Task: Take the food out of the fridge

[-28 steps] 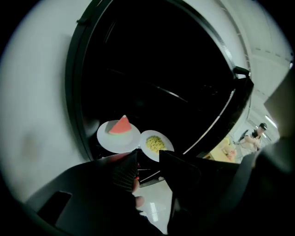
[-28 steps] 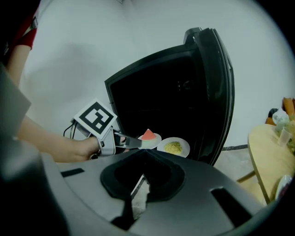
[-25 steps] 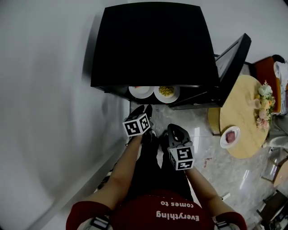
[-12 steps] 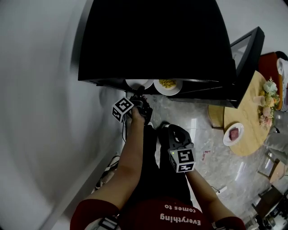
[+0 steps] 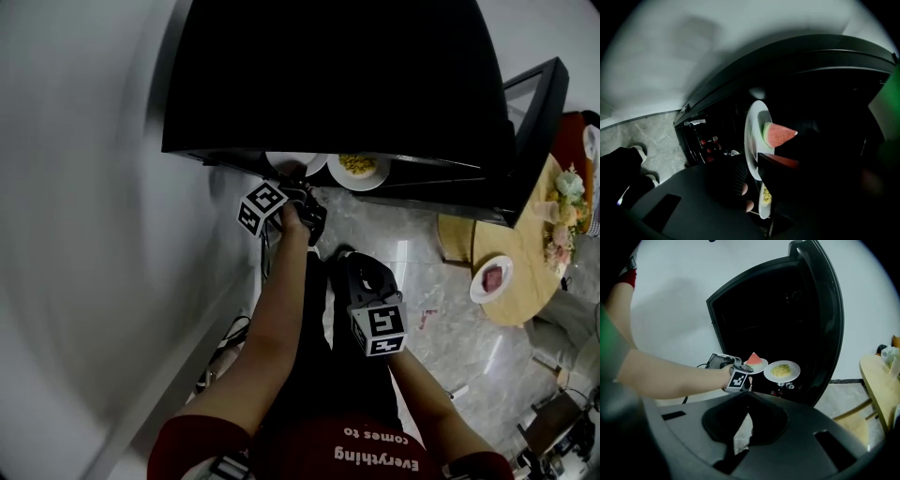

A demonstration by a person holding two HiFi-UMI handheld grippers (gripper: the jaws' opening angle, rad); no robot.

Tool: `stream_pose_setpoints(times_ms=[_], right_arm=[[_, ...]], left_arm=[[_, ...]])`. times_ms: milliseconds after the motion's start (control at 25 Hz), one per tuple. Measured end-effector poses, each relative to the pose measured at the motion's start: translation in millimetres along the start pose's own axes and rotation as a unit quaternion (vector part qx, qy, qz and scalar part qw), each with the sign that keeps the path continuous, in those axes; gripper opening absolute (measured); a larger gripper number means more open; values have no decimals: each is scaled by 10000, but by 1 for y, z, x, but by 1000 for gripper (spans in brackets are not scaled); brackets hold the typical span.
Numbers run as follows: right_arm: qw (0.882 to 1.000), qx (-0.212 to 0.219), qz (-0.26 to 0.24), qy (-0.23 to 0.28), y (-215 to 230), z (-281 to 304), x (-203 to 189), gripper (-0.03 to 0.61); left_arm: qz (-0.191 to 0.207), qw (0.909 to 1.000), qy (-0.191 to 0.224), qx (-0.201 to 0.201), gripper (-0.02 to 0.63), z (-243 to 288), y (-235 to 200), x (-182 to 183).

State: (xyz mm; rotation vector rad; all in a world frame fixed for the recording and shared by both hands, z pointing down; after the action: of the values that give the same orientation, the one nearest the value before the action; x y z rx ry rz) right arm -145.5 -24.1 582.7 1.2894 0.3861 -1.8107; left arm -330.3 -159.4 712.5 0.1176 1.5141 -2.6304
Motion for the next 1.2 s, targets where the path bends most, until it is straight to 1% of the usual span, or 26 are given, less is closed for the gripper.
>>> stream_pose_setpoints(times_ms=[160,280,440,600,800,960,1080,1200], right_arm=[[10000,50,-40,-32,0,2,-2,11],[9999,8,-31,-96,1,1,-5,11],[9999,43,-95,-130,1,1,-7,11],[9999,52,-57,-77,-3,1,-7,11],[9999,88,-101,-90,-6,0,-8,11],[9998,87,-114,-137,-8,-2,-10,11],[9999,52,-97,-124,-9,-3,-12,11],[9999,3,-123,-85,-10,-4,-11,11]], left_arm=[[34,9999,-93,94,75,-3,1,2],[18,9999,-83,139,57,-9,4,5],[-266,9995,-99,-155,26,-13,9,8],[-523,9975,-111,-457,20,-19,2,9],[-653,9953,-115,-701,18,-31,-9,7],[-544,9944,-182,-883,18,-45,-15,6],[-337,9940,-340,-987,19,-54,-18,5],[-211,9927,-504,-1072,20,-61,-21,2]])
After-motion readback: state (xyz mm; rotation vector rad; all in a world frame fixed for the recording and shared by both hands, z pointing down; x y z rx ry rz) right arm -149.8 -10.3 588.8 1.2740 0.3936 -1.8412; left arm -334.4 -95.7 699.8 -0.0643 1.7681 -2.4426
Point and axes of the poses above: the fingertips, and each gripper's own axes: z forward along the fingers, y to its right, x out of its top, the point moved 5 cm from there along -z, backward along the fingers, and after that the axes turned 15 degrees about y, right-handed, at the moved point
